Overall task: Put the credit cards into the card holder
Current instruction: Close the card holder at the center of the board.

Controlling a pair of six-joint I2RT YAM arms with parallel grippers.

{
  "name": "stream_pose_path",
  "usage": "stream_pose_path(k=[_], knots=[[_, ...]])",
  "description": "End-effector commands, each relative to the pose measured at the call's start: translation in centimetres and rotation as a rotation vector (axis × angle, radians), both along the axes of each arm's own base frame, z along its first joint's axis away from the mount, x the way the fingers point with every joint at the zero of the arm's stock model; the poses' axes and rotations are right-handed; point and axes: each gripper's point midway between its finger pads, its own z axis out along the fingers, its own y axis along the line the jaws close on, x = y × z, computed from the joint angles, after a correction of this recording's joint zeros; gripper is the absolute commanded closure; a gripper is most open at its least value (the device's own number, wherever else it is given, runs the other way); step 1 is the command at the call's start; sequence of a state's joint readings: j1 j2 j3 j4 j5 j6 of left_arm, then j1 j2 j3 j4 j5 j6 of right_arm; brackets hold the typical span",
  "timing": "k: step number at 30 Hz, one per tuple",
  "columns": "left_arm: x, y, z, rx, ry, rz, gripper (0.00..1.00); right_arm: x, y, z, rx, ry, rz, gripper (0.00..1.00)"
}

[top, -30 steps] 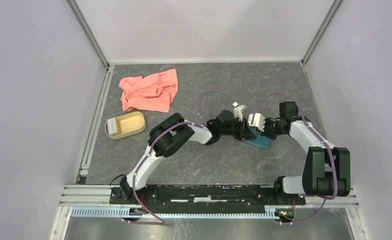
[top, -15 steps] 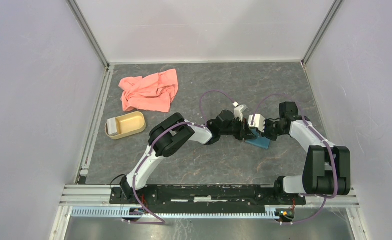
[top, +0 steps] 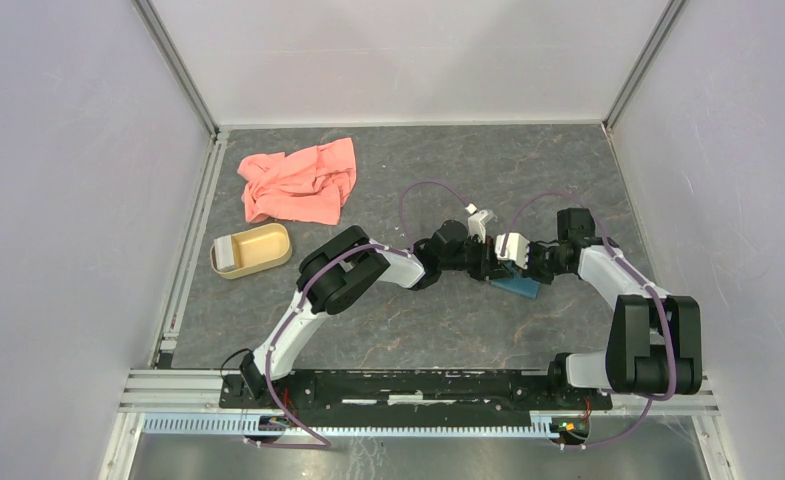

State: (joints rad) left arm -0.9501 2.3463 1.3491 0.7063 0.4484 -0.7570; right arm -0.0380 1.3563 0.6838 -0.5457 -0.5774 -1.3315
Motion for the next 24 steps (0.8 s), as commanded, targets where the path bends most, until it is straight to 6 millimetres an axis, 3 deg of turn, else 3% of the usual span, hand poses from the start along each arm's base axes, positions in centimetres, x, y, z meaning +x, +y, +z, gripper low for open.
stream_pose_path(k=[1, 24], knots=[[-0.2, 0.4, -2.1, 0.048, 0.046, 0.005, 0.89, -1.4, 0.3, -1.0, -0.012, 0.031, 0.027, 1.0], [-0.1, 0.3, -2.1, 0.047, 0.048, 0.004, 0.89, -5.0, 0.7, -3.6, -0.112, 0.043, 0.122, 1.0]])
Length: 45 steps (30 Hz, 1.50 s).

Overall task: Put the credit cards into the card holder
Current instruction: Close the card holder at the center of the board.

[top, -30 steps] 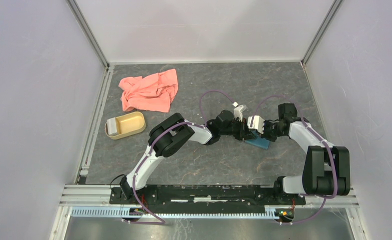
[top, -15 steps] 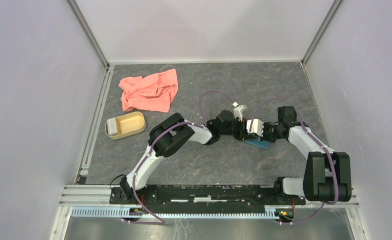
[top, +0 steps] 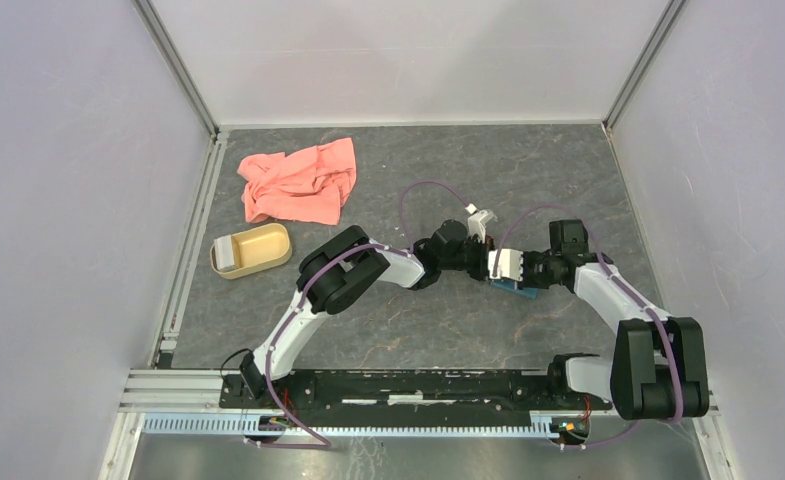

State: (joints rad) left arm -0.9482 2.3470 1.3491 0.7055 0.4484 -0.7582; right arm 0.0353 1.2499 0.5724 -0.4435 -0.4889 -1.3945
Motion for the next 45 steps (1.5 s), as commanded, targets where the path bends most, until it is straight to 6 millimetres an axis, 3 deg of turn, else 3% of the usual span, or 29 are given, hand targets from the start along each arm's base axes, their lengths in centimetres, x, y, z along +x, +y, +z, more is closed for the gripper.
stream_pose_path(k=[1, 19, 24, 28, 32, 34, 37, 40, 41, 45], knots=[[-0.2, 0.2, -2.1, 0.047, 0.047, 0.002, 0.89, -4.7, 0.2, -3.4, -0.024, 0.18, 0.025, 1.0], [-0.2, 0.3, -1.9, 0.041, 0.05, 0.005, 0.89, -7.3, -0.5, -5.7, -0.166, 0.257, 0.068, 1.0], [-0.1, 0.4, -1.6, 0.032, 0.054, 0.007, 0.9, -6.4, 0.2, -4.9, -0.12, 0.259, 0.023, 0.99], [0.2, 0.7, -1.1, 0.029, 0.046, 0.012, 0.89, -3.6, 1.5, -2.0, -0.031, 0.206, -0.048, 0.75], [0.5, 1.2, -0.4, 0.037, 0.033, 0.015, 0.87, -0.4, 2.5, 2.8, 0.047, 0.089, -0.095, 0.52], [0.9, 1.4, 0.4, 0.033, 0.021, 0.02, 0.84, 0.2, 2.8, 4.9, 0.071, 0.051, -0.095, 0.43], [1.9, 1.8, 2.8, 0.014, -0.017, 0.03, 0.8, 0.3, 2.8, 7.1, 0.084, 0.02, -0.108, 0.34], [2.8, 2.4, 6.5, -0.003, -0.086, 0.037, 0.77, 0.4, 2.3, 8.8, 0.1, -0.014, -0.171, 0.29], [3.0, 2.8, 7.7, -0.002, -0.111, 0.042, 0.76, 0.6, 2.0, 9.4, 0.104, -0.031, -0.2, 0.24], [3.2, 5.8, 12.0, 0.029, -0.238, 0.088, 0.68, 1.0, 1.3, 12.8, 0.17, -0.129, -0.297, 0.09]])
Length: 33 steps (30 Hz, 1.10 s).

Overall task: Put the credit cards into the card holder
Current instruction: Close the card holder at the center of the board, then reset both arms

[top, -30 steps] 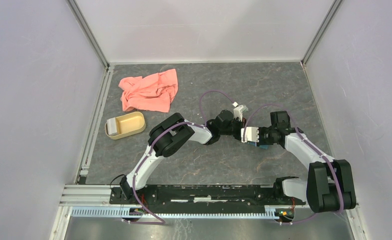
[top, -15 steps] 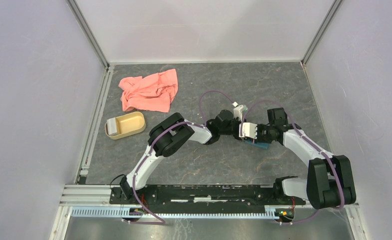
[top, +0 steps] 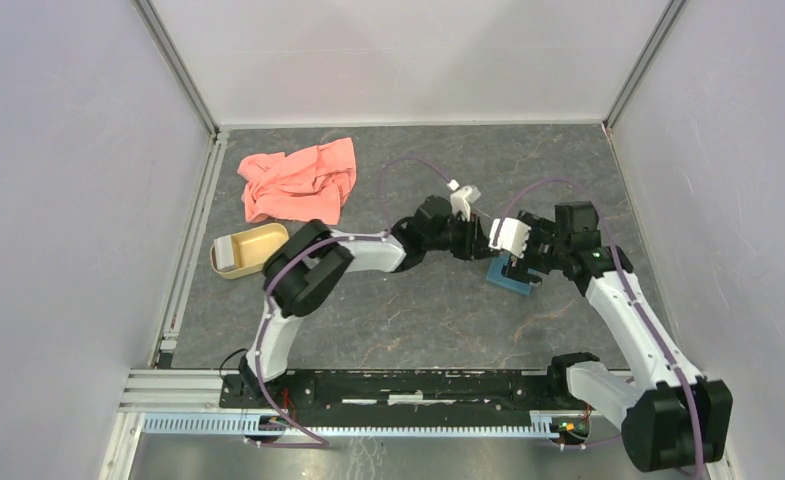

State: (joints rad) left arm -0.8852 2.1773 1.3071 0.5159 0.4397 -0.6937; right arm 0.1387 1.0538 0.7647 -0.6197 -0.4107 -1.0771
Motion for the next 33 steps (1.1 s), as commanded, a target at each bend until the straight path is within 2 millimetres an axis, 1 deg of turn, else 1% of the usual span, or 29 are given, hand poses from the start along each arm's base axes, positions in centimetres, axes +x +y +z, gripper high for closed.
stream_pose_path(k=[1, 2, 4, 5, 7, 9, 11, 12, 13, 14, 16, 18, 21, 24, 26, 29, 33], knots=[[0.8, 3.4, 9.1, -0.011, -0.248, 0.044, 0.67, 0.6, -1.0, 4.7, 0.099, -0.097, -0.152, 0.04], [0.7, 4.4, 10.0, 0.009, -0.282, 0.059, 0.66, 0.8, -1.2, 5.9, 0.131, -0.12, -0.187, 0.02], [0.2, 6.8, 11.8, 0.048, -0.352, 0.097, 0.65, 1.2, -1.9, 8.3, 0.208, -0.155, -0.258, 0.02], [-0.1, 8.2, 13.1, 0.058, -0.391, 0.125, 0.64, 1.4, -2.2, 9.6, 0.26, -0.167, -0.305, 0.02], [-0.7, 11.3, 15.1, 0.1, -0.45, 0.182, 0.58, 2.0, -3.3, 12.1, 0.368, -0.197, -0.441, 0.02], [-1.3, 14.5, 16.9, 0.136, -0.5, 0.249, 0.4, 2.5, -4.9, 14.4, 0.458, -0.239, -0.617, 0.02], [-1.7, 17.7, 19.0, 0.148, -0.524, 0.328, 0.12, 2.4, -5.1, 15.9, 0.527, -0.266, -0.677, 0.02], [-2.0, 19.1, 20.0, 0.14, -0.519, 0.355, 0.02, 2.2, -5.0, 16.7, 0.559, -0.275, -0.686, 0.02], [-2.4, 20.6, 20.6, 0.131, -0.503, 0.371, 0.01, 1.8, -4.9, 17.5, 0.581, -0.294, -0.687, 0.02], [-3.2, 21.9, 22.0, 0.088, -0.493, 0.368, 0.0, 1.6, -4.8, 18.2, 0.598, -0.31, -0.687, 0.02], [-3.7, 24.5, 23.4, 0.058, -0.472, 0.409, 0.0, 0.9, -4.6, 19.8, 0.622, -0.345, -0.663, 0.02], [-4.5, 26.5, 24.6, 0.061, -0.478, 0.459, 0.0, 0.4, -4.2, 21.1, 0.647, -0.367, -0.641, 0.02], [-5.5, 28.8, 26.1, 0.072, -0.488, 0.518, 0.0, -0.3, -3.8, 22.3, 0.693, -0.375, -0.631, 0.02], [-6.6, 30.1, 27.3, 0.077, -0.496, 0.536, 0.0, -0.6, -3.9, 22.8, 0.712, -0.385, -0.644, 0.02], [-6.9, 31.0, 27.5, 0.09, -0.497, 0.56, 0.0, -1.0, -3.6, 23.1, 0.722, -0.381, -0.629, 0.02], [-7.6, 31.6, 27.2, 0.09, -0.487, 0.561, 0.0, -1.5, -3.2, 23.6, 0.736, -0.384, -0.607, 0.02], [-8.4, 31.6, 26.4, 0.07, -0.463, 0.551, 0.0, -2.0, -3.6, 24.6, 0.742, -0.413, -0.626, 0.02]])
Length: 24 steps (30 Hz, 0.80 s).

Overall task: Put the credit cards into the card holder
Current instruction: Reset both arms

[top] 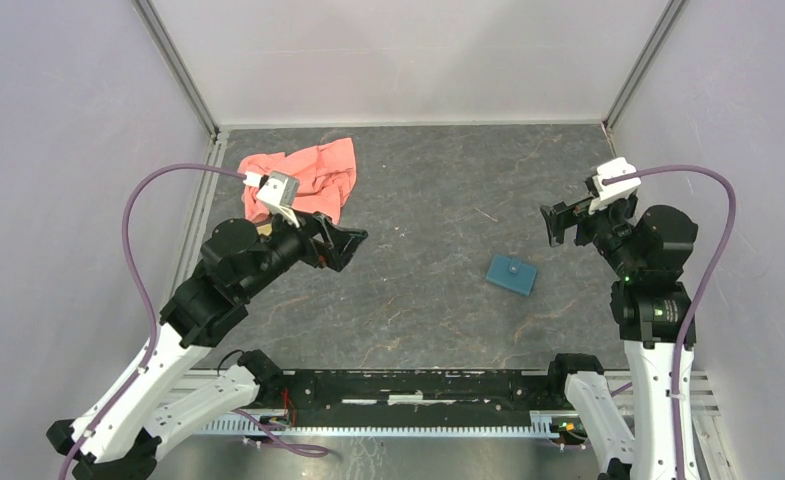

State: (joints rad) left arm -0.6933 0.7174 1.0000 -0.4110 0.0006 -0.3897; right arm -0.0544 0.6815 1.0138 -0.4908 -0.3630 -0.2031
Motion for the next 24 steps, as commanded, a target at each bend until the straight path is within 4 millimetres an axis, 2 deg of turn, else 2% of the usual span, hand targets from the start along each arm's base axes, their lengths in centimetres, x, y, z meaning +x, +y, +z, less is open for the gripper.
stream_pose_path(k=[1, 10, 24], knots=[[-0.6, 0.5, -0.5, -0.02, 0.022, 0.009, 0.0, -1.0, 0.1, 3.1, 0.017, -0.072, -0.001, 0.02], [-1.6, 0.4, -1.2, -0.032, 0.026, -0.024, 0.0, -1.5, 0.5, 2.3, 0.023, -0.075, 0.022, 0.02], [-2.1, 1.2, -2.4, -0.035, 0.026, -0.009, 0.0, -1.7, 0.6, 2.4, 0.034, -0.078, 0.032, 0.02]])
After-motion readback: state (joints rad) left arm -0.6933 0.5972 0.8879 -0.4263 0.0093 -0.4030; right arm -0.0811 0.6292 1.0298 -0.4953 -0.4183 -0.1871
